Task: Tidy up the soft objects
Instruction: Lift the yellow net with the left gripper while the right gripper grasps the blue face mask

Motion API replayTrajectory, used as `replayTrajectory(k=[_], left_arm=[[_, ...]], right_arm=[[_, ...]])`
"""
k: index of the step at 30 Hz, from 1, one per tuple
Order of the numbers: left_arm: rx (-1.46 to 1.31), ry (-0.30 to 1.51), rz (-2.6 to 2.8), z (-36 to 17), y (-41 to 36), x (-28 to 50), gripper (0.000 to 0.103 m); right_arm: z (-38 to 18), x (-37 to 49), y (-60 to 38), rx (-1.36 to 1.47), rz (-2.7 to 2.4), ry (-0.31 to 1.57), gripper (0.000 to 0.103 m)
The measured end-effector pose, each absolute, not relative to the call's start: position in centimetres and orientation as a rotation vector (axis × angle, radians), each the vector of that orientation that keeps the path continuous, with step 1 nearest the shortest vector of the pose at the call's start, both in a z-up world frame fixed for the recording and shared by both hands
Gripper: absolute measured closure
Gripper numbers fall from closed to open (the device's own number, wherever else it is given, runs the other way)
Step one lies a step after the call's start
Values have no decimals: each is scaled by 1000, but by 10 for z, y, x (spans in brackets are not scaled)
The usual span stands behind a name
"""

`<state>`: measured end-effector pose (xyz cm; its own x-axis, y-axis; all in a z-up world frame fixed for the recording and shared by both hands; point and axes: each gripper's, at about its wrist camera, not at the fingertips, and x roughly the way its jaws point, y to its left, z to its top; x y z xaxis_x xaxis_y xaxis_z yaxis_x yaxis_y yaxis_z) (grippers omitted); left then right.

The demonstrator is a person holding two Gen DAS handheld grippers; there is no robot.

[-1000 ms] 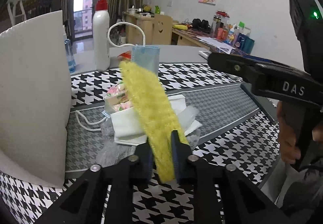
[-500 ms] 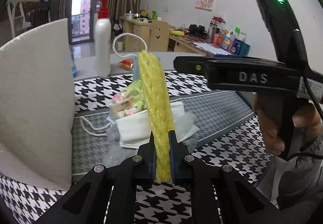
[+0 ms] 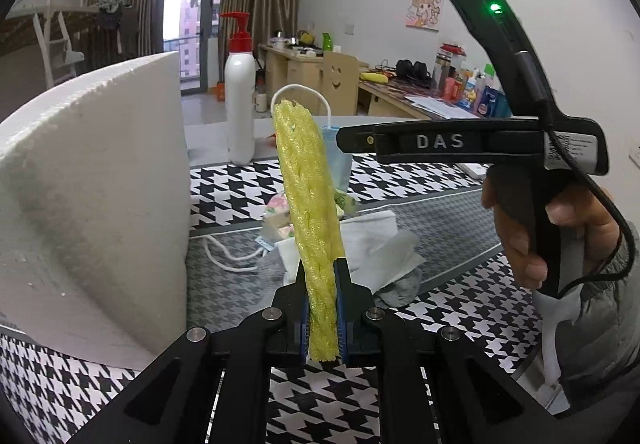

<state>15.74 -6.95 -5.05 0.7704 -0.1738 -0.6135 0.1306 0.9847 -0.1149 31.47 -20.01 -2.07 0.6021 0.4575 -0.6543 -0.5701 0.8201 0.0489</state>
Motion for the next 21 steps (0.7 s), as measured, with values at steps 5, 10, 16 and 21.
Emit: replayTrajectory(k=[5,10,16,21], left_arm=[[-66,664,-156,-49,-70,156,92],[-71,662,-151,-49,-68,155,92],[-70,656,-142,-48,-67,152,92],[-58,645,-138,-43,-67,146,92]], right_arm=[[-27,324,-192,-182,613,738,34],[-35,331,-185,-186,622,769,49],[-44,336,-184,-155,641,827,84],[-38,329,-186,-151,652,803,92]])
